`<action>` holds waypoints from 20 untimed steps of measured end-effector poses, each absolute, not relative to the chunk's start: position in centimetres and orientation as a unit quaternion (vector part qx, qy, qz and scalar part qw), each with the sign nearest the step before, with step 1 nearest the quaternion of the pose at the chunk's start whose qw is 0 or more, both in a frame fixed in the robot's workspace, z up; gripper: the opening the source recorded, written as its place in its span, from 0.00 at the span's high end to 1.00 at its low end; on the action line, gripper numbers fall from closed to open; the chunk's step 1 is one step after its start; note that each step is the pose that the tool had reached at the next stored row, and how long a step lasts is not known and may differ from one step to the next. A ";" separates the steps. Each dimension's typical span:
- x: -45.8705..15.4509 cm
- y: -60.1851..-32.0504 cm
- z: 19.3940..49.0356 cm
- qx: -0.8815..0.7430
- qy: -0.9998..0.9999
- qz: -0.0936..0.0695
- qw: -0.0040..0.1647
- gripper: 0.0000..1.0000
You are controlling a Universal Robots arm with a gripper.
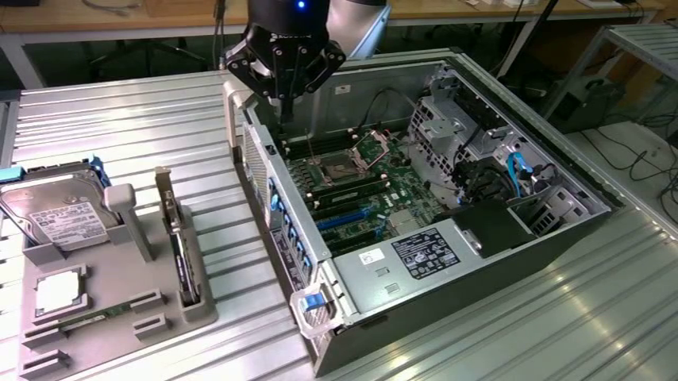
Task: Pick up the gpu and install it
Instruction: 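Reach for the gpu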
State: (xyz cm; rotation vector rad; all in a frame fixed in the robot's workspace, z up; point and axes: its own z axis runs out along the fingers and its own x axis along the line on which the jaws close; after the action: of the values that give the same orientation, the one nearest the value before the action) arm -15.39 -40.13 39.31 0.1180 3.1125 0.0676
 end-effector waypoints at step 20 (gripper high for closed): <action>-16.9 -41.1 39.2 0.026 0.999 0.022 0.014 0.89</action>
State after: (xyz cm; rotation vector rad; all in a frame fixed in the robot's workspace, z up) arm -16.88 -41.11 39.23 0.0803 3.1112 0.0682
